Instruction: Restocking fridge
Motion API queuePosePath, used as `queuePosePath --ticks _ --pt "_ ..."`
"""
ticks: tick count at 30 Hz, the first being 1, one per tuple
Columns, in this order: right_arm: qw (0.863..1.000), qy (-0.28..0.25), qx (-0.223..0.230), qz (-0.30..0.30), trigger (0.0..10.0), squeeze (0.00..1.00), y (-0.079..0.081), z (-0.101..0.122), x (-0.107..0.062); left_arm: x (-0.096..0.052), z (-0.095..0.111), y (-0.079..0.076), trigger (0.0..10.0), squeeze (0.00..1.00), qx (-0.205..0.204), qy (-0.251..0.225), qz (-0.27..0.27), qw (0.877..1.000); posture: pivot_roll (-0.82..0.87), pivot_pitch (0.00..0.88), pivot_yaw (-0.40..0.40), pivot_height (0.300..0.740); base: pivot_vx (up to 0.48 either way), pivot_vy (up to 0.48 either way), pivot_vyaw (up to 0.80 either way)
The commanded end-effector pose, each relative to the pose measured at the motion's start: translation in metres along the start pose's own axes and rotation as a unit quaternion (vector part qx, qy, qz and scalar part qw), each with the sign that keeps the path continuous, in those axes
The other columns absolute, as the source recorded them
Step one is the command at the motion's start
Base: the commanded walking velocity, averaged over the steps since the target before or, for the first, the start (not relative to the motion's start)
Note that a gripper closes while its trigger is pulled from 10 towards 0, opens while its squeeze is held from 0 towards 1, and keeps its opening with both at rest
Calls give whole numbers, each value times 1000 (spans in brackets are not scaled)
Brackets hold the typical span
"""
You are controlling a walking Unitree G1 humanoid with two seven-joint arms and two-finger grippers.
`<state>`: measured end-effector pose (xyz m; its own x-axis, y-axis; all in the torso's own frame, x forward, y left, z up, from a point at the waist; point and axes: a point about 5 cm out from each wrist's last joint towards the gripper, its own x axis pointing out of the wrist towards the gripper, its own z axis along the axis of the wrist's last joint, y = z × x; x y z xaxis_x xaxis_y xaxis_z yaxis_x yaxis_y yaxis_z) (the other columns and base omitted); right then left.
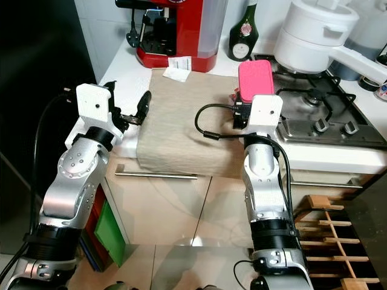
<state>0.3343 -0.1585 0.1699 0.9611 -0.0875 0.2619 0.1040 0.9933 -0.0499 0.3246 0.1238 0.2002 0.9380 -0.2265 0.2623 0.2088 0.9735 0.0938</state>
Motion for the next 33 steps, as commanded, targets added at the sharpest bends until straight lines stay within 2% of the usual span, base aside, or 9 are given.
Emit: queuePosePath --ticks 1,10,14,28,33 --pt "1000 -3 4 3 0 0 -2 4 0 3 1 -1 10000 0 0 -4 6 1000 64 0 -52 740 -251 0 0" --pt "1000 6 5 19 0 0 4 3 1 5 2 -2 10000 0 -5 -9 7 1000 64 0 -55 740 -112 0 0" --pt "999 29 32 17 0 0 5 -2 1 6 1 -2 10000 0 -6 -10 7 1000 59 0 -51 740 0 0 0" --pt "999 34 31 18 0 0 2 -4 -1 7 3 -4 10000 0 -7 -15 1 1000 54 0 -36 740 0 0 0" --pt "999 40 33 17 0 0 1 -6 -3 7 2 -5 10000 0 -11 -12 1 1000 45 0 -33 740 -286 -277 0"
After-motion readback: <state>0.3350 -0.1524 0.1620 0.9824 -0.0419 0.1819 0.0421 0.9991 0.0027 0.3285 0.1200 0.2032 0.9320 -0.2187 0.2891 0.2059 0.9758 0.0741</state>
